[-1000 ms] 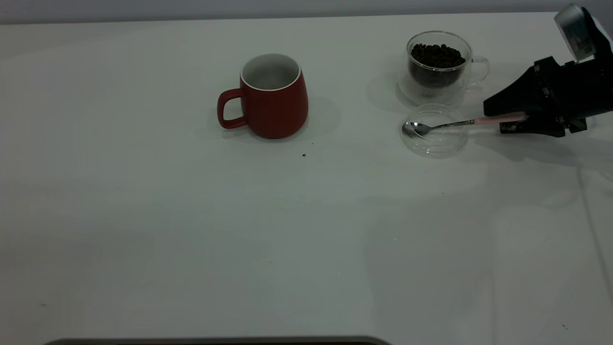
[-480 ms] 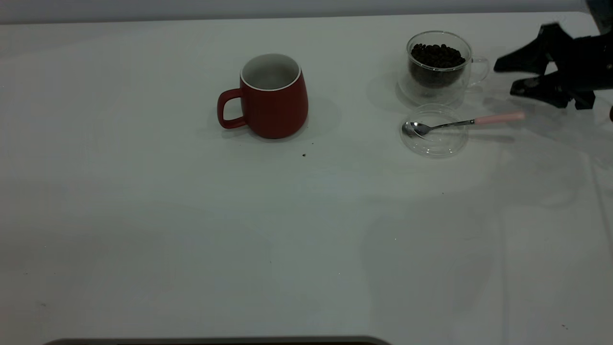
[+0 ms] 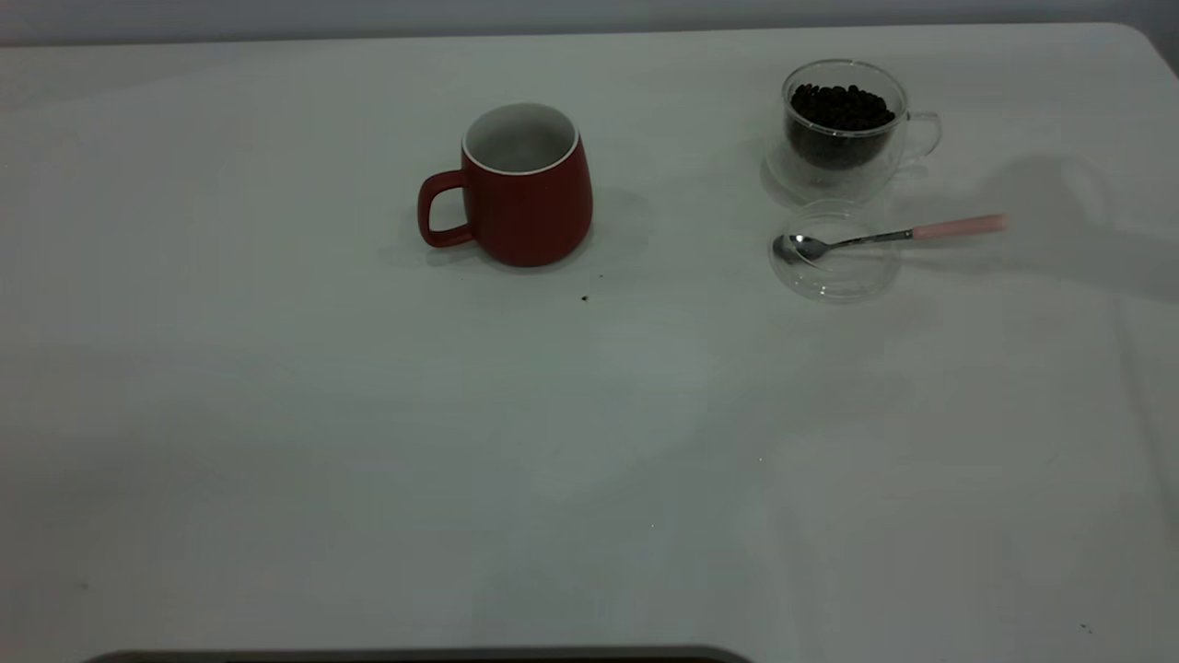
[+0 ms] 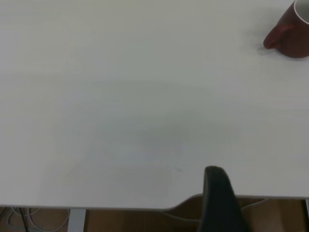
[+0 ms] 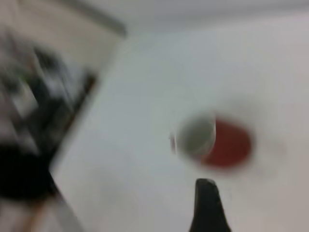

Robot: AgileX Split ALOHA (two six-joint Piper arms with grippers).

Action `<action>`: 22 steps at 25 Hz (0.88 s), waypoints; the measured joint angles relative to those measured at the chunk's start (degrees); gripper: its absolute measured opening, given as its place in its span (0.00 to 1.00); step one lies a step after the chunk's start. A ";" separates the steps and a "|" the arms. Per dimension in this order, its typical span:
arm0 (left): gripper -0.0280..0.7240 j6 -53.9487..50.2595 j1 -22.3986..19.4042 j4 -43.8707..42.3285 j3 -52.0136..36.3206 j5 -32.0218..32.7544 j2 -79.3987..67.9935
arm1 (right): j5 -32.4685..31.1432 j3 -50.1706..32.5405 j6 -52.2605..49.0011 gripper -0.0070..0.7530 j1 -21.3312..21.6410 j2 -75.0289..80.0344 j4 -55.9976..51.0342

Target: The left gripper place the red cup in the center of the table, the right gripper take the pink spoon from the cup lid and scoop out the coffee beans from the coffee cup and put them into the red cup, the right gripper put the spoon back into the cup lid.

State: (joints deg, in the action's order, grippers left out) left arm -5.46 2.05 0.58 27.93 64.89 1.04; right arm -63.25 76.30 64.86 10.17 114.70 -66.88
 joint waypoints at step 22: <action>0.69 0.00 0.00 0.00 0.00 0.00 0.00 | -0.44 -48.80 -62.01 0.73 -9.02 -80.10 61.76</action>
State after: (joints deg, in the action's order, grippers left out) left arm -5.46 2.05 0.58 27.93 64.89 1.04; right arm -63.69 27.50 2.85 1.15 34.60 -5.12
